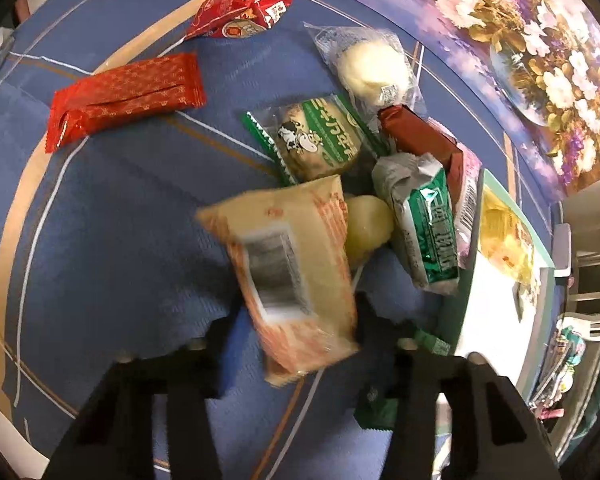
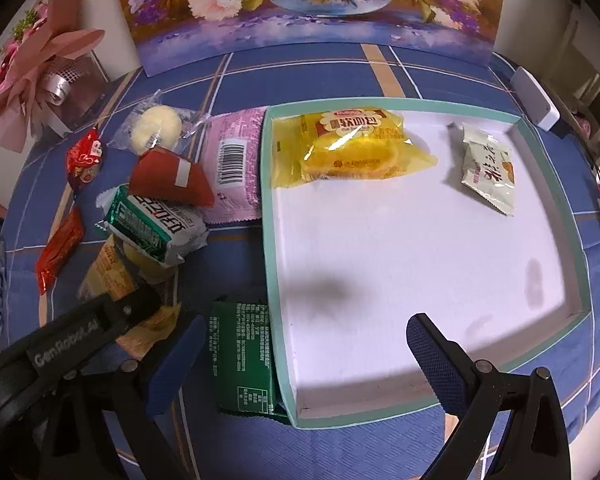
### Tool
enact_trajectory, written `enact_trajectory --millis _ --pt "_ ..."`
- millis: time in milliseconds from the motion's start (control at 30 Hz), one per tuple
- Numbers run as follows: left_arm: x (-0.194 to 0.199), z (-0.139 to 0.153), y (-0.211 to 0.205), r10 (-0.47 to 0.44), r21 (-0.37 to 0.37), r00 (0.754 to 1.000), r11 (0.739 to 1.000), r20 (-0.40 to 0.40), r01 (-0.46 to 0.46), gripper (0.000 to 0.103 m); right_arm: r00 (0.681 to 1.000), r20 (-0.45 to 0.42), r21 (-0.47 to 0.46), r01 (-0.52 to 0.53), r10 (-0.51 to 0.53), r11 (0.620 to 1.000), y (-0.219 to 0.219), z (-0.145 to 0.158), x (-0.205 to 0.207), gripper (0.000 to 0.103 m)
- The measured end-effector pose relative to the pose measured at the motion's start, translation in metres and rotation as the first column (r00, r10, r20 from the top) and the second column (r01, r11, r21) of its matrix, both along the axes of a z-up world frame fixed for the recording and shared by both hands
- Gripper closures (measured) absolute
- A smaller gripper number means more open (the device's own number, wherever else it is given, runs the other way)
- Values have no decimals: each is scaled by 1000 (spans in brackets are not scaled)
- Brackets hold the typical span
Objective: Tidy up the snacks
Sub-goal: 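Grasp the beige barcode bread packet with the left tool while the right tool grasps the green box packet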
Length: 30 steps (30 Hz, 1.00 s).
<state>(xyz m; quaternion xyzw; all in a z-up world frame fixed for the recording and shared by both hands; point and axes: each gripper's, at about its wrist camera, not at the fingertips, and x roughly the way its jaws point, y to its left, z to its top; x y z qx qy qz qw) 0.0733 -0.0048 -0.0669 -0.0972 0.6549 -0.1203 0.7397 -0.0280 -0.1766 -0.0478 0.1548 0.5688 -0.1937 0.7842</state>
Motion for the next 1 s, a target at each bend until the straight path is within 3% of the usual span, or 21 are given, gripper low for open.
enact_trajectory --millis 267,500,600,1000 --pt "-11 7 32 53 15 999 998 -9 -53 59 999 30 32 -40 39 999 9 7 2 11" --pt "-13 9 47 88 12 996 996 -18 -88 59 991 74 145 -117 107 982 23 7 8 46" --pt "-9 8 51 100 12 995 995 -22 -99 59 988 83 167 -144 132 975 29 8 6 52" --pt "-5 10 40 102 20 994 995 -27 -101 58 989 5 128 -150 151 980 32 -2 5 59"
